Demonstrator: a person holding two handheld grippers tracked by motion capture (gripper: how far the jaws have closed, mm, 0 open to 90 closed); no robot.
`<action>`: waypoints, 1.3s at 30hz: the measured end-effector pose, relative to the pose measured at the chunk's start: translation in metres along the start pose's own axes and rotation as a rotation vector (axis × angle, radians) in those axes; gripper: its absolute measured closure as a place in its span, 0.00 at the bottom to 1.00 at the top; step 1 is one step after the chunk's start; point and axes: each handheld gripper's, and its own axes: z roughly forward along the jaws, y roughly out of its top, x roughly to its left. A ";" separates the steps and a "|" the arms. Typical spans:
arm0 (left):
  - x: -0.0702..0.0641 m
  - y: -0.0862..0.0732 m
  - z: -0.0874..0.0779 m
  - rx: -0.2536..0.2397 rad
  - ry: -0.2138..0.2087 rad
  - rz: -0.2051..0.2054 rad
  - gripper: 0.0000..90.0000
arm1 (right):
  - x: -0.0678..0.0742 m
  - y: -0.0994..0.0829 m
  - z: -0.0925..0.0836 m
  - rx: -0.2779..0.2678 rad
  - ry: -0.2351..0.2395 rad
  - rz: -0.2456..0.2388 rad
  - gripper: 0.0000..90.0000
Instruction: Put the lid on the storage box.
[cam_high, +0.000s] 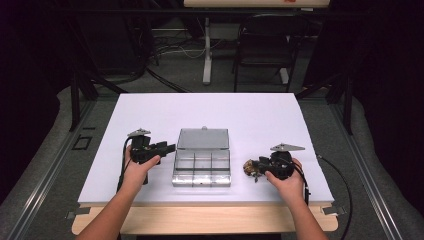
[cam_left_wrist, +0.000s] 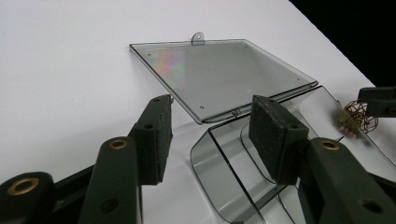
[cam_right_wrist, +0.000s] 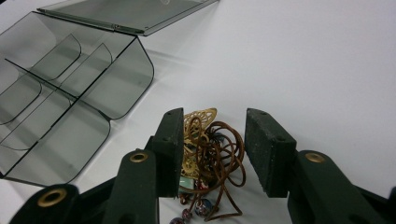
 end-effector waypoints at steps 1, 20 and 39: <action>0.000 0.000 0.000 0.003 -0.001 -0.002 0.55 | 0.000 0.000 0.000 0.005 0.001 0.001 0.65; 0.003 0.002 -0.003 -0.007 -0.002 -0.015 0.55 | -0.002 -0.003 0.004 0.042 0.014 0.023 0.85; 0.003 0.001 -0.003 -0.007 0.000 -0.014 0.55 | 0.003 0.001 0.000 0.035 0.021 0.013 0.98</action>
